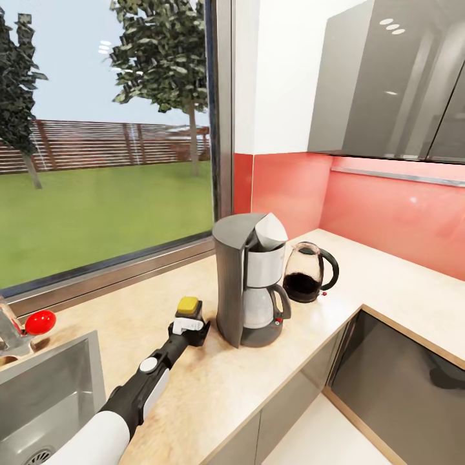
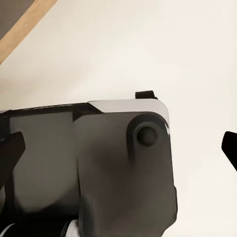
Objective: Set up a coffee station on the kitchen countertop: keep the coffee maker on the countertop, move the bottle of coffee from the kitchen shelf to the counter next to the coffee maker, place a paper coffee filter on top of the coffee maker, put the saucer next to the coffee maker with the coffee cup on the saucer, and place the electric kettle next to the coffee maker.
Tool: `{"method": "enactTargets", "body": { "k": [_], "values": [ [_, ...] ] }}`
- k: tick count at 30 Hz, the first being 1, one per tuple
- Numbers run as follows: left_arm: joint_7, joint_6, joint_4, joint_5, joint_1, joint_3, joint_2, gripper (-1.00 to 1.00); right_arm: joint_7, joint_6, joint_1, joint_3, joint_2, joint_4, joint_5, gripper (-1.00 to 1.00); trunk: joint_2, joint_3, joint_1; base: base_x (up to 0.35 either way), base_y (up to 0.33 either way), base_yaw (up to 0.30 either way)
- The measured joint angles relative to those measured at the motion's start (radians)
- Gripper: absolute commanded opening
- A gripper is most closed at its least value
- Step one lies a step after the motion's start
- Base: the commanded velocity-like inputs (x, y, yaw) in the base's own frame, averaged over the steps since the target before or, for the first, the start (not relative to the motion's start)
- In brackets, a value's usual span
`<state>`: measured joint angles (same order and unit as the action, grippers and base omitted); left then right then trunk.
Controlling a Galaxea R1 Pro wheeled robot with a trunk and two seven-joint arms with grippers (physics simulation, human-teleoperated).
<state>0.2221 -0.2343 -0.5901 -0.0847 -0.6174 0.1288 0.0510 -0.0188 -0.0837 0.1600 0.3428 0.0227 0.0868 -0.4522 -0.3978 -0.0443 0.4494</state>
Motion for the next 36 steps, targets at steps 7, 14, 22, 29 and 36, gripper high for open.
{"method": "enactTargets", "body": {
  "k": [7, 14, 22, 29, 36],
  "values": [
    [0.000, 0.000, 0.000, 0.000, 0.000, 0.000, 0.000, 1.00, 0.001, 0.000, 0.000, 0.000, 0.000, 0.000, 0.000, 1.00, 0.000, 0.000, 0.000, -0.004, 0.000, 0.000],
    [-0.001, -0.002, -0.002, 0.000, 0.000, 0.000, 0.000, 1.00, 0.000, 0.000, 0.000, 0.000, -0.001, 0.000, 0.000, 1.00, 0.000, 0.000, 0.001, -0.267, 0.000, 0.000],
    [-0.002, -0.002, -0.003, 0.000, 0.002, 0.000, 0.000, 1.00, 0.001, 0.001, 0.000, 0.000, -0.001, 0.001, 0.000, 1.00, 0.000, 0.000, 0.001, -0.333, -0.002, 0.001],
    [-0.003, -0.001, -0.004, 0.000, 0.002, -0.001, -0.001, 1.00, 0.000, 0.001, 0.000, 0.001, 0.000, 0.001, 0.001, 1.00, 0.000, 0.000, 0.001, -0.308, -0.115, 0.207],
    [-0.003, -0.001, -0.010, 0.000, 0.002, -0.003, -0.001, 1.00, -0.001, 0.001, 0.000, 0.001, 0.000, 0.001, 0.002, 1.00, 0.000, 0.000, 0.001, -0.294, -0.155, 0.275]
  ]
}}
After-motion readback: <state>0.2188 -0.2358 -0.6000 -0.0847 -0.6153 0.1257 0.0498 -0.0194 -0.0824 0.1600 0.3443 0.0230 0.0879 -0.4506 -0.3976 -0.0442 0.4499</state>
